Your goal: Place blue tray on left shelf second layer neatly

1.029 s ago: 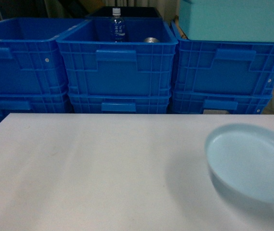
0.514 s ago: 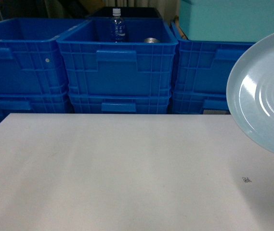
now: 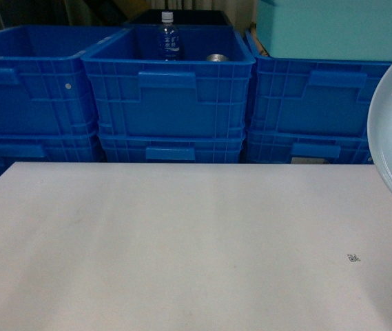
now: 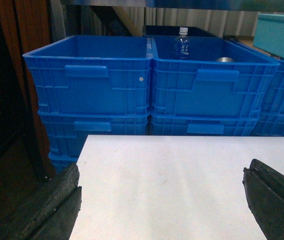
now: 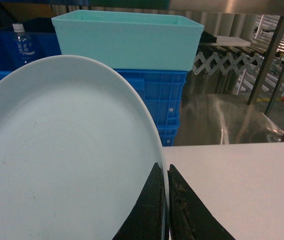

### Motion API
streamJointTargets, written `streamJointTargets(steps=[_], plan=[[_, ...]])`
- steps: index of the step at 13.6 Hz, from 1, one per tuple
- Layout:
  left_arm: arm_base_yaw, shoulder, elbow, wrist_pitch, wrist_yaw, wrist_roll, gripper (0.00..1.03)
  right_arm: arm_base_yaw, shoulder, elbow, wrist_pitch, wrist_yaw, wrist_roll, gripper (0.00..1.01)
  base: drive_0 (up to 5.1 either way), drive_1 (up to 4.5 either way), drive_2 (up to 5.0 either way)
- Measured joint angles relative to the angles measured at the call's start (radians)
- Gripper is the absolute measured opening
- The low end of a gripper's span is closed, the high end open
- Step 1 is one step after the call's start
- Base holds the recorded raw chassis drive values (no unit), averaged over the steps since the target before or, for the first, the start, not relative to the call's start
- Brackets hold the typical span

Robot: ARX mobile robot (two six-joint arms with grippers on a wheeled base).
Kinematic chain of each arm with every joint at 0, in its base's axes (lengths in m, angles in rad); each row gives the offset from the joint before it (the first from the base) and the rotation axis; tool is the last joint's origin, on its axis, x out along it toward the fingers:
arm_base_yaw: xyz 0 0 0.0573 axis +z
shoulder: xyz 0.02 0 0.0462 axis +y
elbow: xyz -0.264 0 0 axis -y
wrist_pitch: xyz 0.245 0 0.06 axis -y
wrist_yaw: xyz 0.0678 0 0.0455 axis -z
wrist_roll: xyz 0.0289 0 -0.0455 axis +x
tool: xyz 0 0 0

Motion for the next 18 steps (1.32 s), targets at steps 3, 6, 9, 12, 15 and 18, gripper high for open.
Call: streamJointTargets(steps=[3,6,9,12,15,18], plan=[[0.000,0.000,0.000,0.000,0.000,0.000,0.98,0.003,-0.043,-0.009,-0.028,-0.020,-0.022,0.02,0.0,0.00,0.0],[0.000,0.000,0.000,0.000,0.000,0.000,0.98,0.173,0.032,0.003,0.032,0.131,-0.050,0.02,0.0,0.00,0.0],[0.000,0.000,0.000,0.000,0.000,0.000,0.98,0.164,0.019,0.003,0.013,0.125,-0.056,0.02,0.0,0.00,0.0],[0.000,0.000,0.000,0.000,0.000,0.000,0.98,0.134,-0.018,-0.002,0.055,0.140,-0.083,0.02,0.0,0.00,0.0],[0.000,0.000,0.000,0.000,0.000,0.000,0.98,0.134,-0.029,-0.002,0.055,0.151,-0.109,0.02,0.0,0.00,0.0],[0.000,0.000,0.000,0.000,0.000,0.000,0.98,0.134,-0.027,-0.004,0.054,0.151,-0.114,0.02,0.0,0.00,0.0]])
